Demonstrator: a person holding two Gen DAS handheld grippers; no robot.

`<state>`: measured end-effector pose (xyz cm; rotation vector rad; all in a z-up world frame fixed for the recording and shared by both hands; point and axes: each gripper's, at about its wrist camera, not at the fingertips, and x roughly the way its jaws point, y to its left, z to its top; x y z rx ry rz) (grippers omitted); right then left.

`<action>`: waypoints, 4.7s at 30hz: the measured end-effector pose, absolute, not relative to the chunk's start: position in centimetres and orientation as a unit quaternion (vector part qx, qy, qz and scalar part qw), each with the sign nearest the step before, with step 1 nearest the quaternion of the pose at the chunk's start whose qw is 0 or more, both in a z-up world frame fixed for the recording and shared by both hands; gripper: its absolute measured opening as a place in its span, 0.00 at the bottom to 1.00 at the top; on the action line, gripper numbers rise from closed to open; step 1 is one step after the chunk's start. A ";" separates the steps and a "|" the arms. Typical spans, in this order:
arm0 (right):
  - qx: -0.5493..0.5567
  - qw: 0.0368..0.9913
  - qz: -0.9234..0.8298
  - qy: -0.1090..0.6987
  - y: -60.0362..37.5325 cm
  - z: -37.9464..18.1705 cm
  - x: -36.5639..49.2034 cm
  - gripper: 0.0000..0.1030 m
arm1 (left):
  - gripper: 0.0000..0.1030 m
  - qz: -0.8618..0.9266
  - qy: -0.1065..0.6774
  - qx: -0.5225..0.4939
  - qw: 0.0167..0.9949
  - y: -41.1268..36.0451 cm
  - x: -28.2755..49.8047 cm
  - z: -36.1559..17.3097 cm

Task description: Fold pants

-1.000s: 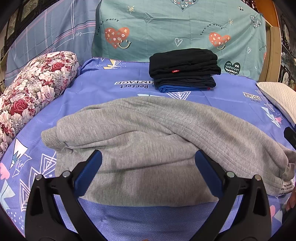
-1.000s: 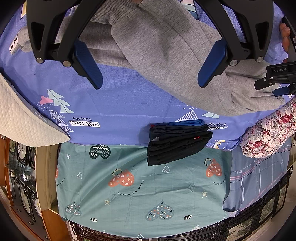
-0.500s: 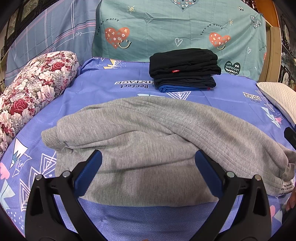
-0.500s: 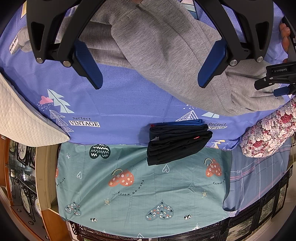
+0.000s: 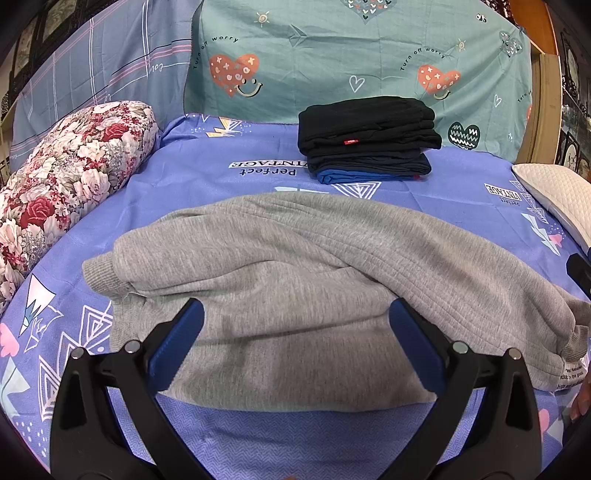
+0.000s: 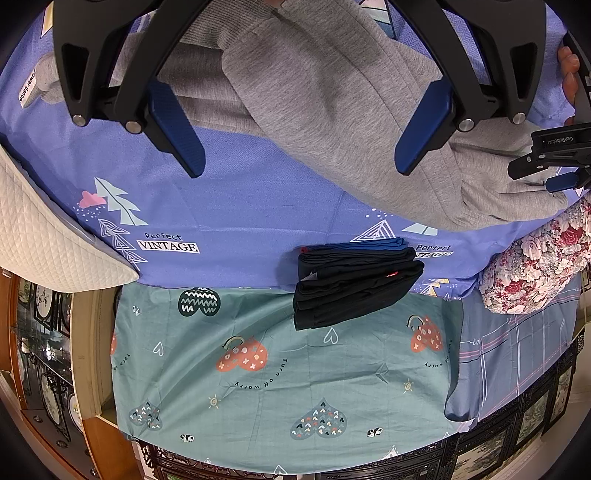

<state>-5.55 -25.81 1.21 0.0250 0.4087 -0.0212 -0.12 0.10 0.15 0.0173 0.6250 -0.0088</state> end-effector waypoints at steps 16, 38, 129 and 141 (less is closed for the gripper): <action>0.012 0.979 -0.010 0.203 -25.8 1.2 -5.5 0.99 | 0.98 -0.005 0.310 0.007 0.951 0.3 -0.1 0.1; 0.013 0.979 -0.011 0.204 -25.7 1.0 -5.4 0.99 | 0.98 -0.004 0.311 0.006 0.951 0.2 0.0 -0.2; -0.119 0.877 -0.136 0.445 -41.1 -0.4 22.6 0.49 | 0.77 -0.028 0.567 -0.148 0.810 20.1 25.0 -1.6; -0.006 0.924 -0.098 0.371 -44.4 2.4 -2.3 0.80 | 0.84 -0.071 0.532 -0.220 0.814 19.9 6.5 0.1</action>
